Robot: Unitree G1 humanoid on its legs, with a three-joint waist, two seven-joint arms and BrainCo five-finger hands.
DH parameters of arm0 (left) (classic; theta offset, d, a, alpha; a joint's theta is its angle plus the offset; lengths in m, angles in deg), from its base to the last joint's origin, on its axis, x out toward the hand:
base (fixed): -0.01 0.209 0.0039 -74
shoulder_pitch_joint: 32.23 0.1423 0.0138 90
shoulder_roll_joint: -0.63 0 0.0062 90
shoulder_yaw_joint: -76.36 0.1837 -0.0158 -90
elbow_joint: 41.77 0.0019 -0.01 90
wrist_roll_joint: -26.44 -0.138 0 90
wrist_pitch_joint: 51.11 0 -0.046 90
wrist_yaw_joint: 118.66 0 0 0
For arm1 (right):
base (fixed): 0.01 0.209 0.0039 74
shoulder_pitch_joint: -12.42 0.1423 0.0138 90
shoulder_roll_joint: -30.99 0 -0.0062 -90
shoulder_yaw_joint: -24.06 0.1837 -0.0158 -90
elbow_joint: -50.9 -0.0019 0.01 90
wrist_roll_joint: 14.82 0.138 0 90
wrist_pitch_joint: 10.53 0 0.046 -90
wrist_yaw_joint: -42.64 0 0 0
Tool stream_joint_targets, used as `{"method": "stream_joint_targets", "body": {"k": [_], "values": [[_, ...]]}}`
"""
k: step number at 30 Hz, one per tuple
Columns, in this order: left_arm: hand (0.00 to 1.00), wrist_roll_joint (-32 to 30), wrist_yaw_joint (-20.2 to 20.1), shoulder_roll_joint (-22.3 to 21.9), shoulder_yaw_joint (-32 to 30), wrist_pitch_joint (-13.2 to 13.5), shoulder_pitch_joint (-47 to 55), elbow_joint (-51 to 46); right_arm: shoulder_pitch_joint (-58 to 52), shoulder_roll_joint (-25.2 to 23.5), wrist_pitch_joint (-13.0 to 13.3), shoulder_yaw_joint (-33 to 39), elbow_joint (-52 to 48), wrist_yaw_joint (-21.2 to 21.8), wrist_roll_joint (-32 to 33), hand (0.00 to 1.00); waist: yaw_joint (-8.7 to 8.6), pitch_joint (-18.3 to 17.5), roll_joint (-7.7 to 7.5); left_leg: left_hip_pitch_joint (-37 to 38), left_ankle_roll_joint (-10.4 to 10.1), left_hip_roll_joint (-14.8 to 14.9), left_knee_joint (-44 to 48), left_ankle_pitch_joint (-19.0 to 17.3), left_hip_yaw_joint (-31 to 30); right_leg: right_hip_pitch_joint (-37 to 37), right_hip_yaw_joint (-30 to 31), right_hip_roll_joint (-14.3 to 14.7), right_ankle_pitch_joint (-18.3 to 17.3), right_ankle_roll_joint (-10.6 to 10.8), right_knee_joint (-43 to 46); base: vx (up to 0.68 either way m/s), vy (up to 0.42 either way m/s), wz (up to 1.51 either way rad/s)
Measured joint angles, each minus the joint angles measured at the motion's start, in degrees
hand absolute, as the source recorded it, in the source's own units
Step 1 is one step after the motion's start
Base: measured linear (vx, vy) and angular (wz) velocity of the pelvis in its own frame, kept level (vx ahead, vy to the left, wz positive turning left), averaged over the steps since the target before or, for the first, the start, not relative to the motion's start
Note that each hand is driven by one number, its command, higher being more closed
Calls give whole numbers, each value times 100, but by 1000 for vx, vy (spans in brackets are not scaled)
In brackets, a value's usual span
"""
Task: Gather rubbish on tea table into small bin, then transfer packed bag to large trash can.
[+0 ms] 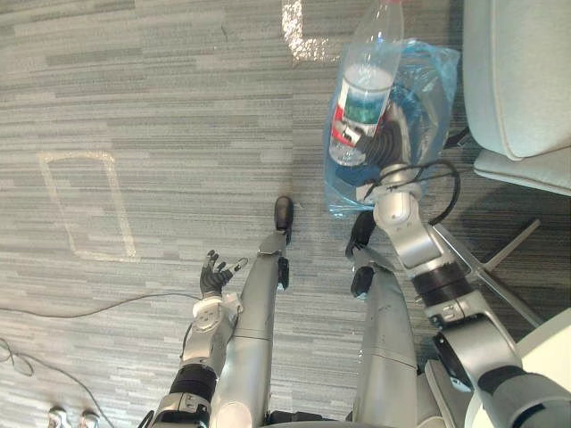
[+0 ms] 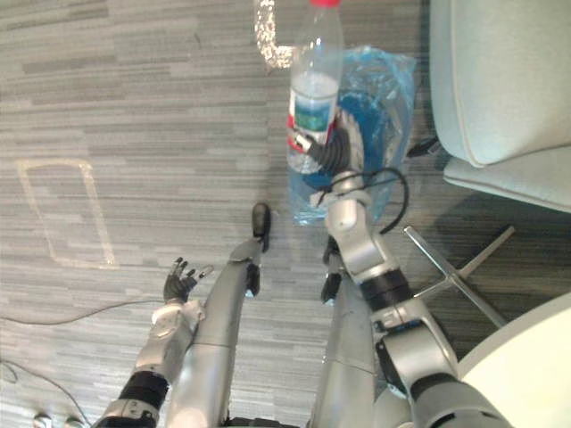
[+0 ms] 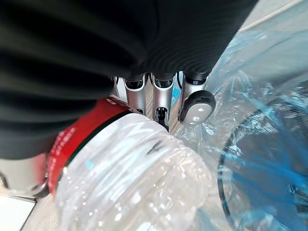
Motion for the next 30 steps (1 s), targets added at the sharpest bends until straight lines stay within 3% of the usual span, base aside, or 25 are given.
{"method": "stream_joint_targets", "body": {"k": [11,12,17,25,30], "values": [[0,110,-1,22,104,205,-2,-227,788,600,-2,262,1273,-146,262,100,23,-4,2,-450,-68,-151,-7,73,-160,-489,-196,-206,-265,-15,369,22,5,18],[0,111,-1,24,110,211,-2,-242,833,617,11,263,1353,-154,278,0,17,-4,2,-476,-71,-150,3,75,-157,-530,-195,-210,-267,-15,410,0,0,0],[0,131,-10,53,217,299,3,-409,772,852,22,350,1479,-209,445,0,0,-4,2,-646,-80,-114,135,80,-159,-679,-198,-199,-306,0,516,-26,1,1],[0,318,-44,92,272,327,46,-670,504,800,109,417,1555,-301,441,0,-37,-5,0,-905,-50,-41,447,53,-163,-852,-205,-155,-286,-26,642,-57,16,-5],[0,316,-28,238,181,266,-309,-285,-115,467,120,267,722,-394,279,0,-178,-18,-18,-966,-34,111,577,32,-143,-837,-210,-2,-176,-83,571,-54,10,-17]]}}
